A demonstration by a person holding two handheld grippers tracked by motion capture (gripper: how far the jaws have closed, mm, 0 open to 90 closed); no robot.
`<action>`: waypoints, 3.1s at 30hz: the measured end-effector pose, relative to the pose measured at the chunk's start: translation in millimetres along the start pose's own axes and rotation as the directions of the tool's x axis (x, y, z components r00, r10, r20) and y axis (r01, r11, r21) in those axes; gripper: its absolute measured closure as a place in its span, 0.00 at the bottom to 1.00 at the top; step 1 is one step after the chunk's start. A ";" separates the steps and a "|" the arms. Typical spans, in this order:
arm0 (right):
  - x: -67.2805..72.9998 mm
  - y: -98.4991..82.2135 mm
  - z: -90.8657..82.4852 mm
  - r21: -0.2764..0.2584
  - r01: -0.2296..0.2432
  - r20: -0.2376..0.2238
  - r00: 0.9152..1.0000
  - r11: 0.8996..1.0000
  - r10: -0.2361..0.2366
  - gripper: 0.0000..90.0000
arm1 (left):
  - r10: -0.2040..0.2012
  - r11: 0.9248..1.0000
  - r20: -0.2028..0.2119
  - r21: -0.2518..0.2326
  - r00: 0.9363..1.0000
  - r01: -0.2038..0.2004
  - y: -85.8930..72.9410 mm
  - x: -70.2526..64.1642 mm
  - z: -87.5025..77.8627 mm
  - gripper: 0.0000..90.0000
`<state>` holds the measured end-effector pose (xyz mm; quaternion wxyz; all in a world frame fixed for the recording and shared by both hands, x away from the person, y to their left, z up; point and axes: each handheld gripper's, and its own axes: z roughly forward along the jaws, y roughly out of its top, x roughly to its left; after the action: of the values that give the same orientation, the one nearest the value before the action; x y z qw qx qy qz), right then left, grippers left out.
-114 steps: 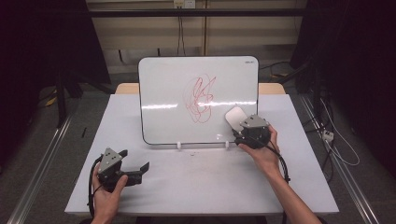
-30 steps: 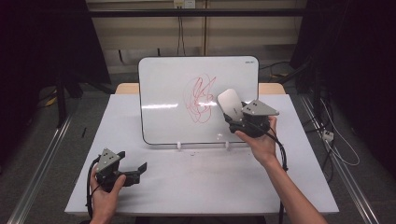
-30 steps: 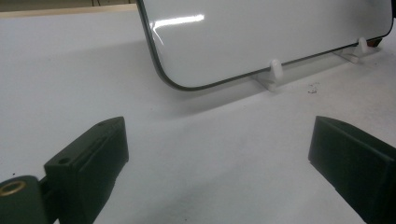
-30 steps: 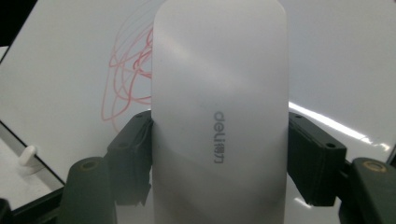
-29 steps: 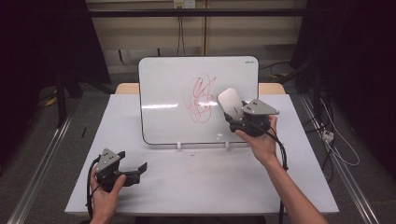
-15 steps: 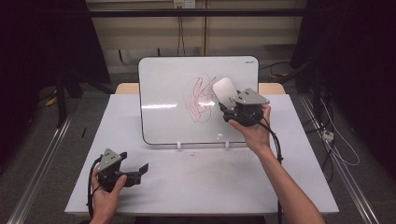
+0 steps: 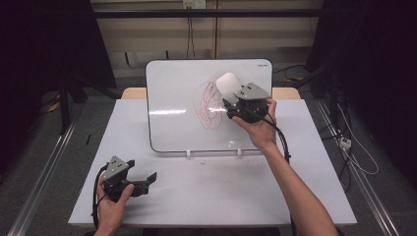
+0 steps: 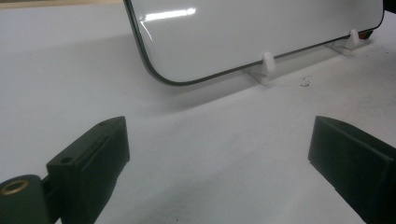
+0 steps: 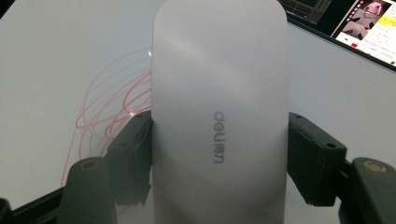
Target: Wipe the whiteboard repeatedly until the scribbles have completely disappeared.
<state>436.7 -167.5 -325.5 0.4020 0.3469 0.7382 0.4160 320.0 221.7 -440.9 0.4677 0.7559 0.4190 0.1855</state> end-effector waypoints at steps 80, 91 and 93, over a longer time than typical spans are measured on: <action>59.1 -9.8 39.2 0.108 0.160 0.023 0.986 0.981 -0.163 0.35 | -0.002 1.000 -0.007 0.018 1.000 0.002 0.2 1.5 1.6 0.06; 13.7 9.5 41.1 0.102 0.062 0.096 0.993 0.993 -0.071 0.35 | -0.008 1.000 -0.007 0.014 1.000 0.008 -0.4 2.9 -0.2 0.06; 3.3 11.4 39.7 0.103 0.036 0.116 0.992 0.994 -0.048 0.35 | -0.006 1.000 -0.009 0.013 1.000 0.007 -0.4 3.3 -0.8 0.06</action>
<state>472.3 -146.7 -329.4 0.4356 0.3752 0.7403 0.3485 321.2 224.9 -441.2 0.4614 0.7567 0.4248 0.1847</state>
